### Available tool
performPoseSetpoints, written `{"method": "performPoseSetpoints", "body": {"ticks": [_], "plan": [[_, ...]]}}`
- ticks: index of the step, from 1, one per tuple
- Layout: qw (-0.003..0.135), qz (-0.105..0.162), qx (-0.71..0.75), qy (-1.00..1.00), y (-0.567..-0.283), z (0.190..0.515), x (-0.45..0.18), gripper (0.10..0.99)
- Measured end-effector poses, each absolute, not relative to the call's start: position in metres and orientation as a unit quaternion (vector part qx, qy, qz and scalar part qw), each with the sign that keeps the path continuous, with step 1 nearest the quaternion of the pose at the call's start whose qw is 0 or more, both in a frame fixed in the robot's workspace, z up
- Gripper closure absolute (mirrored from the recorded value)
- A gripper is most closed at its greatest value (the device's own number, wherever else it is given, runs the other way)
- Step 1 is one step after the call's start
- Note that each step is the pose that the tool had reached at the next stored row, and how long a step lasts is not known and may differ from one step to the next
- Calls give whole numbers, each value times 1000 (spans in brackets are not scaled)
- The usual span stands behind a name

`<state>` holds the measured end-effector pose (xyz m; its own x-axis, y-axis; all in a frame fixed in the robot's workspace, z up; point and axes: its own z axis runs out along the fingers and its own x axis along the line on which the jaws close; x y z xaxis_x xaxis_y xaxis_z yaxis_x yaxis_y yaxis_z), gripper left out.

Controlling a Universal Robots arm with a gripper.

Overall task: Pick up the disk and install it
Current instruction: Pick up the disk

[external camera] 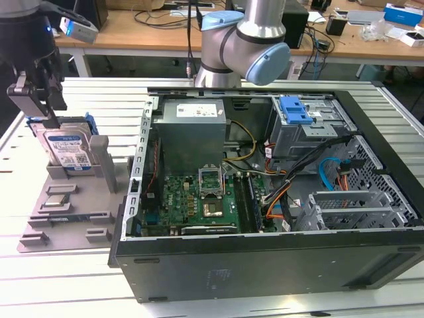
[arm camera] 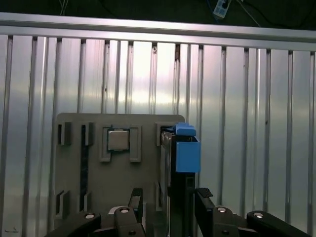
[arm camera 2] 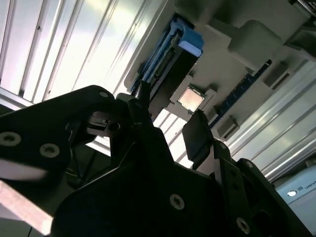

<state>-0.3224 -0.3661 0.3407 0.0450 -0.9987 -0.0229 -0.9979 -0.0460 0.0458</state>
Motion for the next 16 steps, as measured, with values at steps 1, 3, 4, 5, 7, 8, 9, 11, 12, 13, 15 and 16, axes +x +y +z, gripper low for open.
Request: {"method": "performPoseSetpoints", "body": {"ticks": [1,3,4,5,7,8,9,11,12,13,15,16], "plan": [[8,-24,725,-688,-362,337,-325,545],[7,-23,727,-686,-356,332,-330,545],[7,-23,728,-686,-355,331,-331,545],[7,-23,728,-685,-354,330,-333,545],[6,-22,729,-684,-352,323,-342,545],[6,-22,729,-684,-352,320,-346,545],[6,-22,729,-684,-352,318,-347,545],[6,-22,730,-683,-352,312,-350,545],[6,-22,730,-683,-352,308,-351,545],[6,-22,731,-682,-352,305,-351,545],[6,-22,734,-679,-352,297,-351,545],[7,-22,735,-677,-352,292,-351,545]]}}
